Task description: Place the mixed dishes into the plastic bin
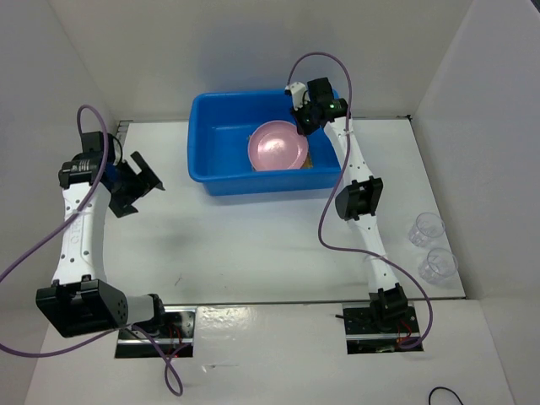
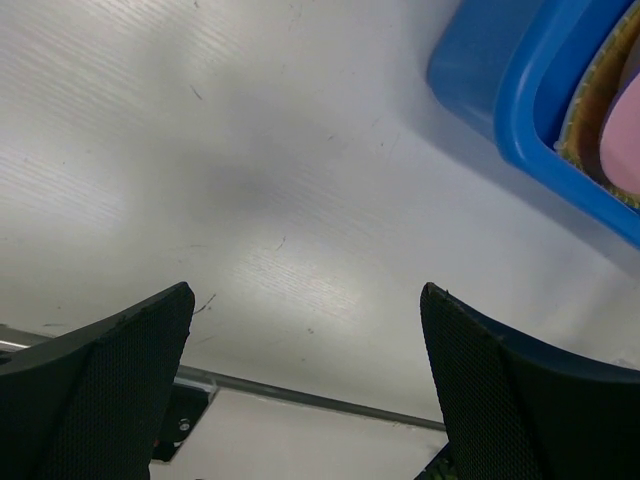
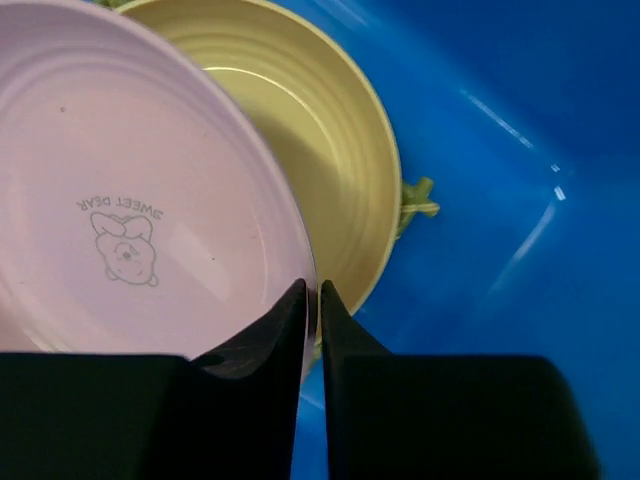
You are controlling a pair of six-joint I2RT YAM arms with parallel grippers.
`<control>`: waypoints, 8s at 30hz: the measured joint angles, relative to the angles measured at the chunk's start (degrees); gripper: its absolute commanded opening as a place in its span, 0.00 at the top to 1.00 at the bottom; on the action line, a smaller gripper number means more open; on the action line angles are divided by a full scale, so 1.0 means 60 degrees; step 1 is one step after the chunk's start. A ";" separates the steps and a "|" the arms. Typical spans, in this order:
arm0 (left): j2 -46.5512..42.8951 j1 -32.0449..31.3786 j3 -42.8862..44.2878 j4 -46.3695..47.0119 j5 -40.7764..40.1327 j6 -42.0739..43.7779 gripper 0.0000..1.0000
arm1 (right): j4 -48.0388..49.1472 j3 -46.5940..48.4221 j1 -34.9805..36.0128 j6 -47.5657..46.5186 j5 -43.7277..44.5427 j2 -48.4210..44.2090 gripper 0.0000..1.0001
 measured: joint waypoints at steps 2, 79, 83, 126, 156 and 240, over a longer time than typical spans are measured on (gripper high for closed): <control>-0.0164 0.0062 -0.0142 -0.0044 -0.0004 -0.0011 0.00 | 0.0157 0.0000 -0.0011 0.0047 0.0051 0.0047 0.56; 0.0204 -0.0135 -0.1632 0.2619 0.2408 -0.0022 0.00 | 0.1413 -1.7037 -0.6983 -0.0073 0.3464 -1.0389 0.60; -0.0106 -0.0138 -0.1694 0.2517 0.2317 -0.0033 0.00 | 0.1417 -1.7110 -0.7238 -0.0102 0.3330 -1.0153 1.00; -0.1384 -0.0018 -0.1982 0.1337 0.1705 -0.0306 0.00 | -0.0925 -0.0120 0.0135 -0.0710 0.3213 -0.0004 1.00; -0.0929 -0.0084 -0.1865 0.1668 0.0525 0.0168 0.00 | -0.0856 -0.5712 -0.0433 -0.0124 0.3340 -0.8834 0.02; -0.2521 -0.0080 -0.3027 0.1647 0.0335 0.0463 0.00 | -0.1953 -0.3865 0.0237 0.0022 0.2652 -0.2065 0.94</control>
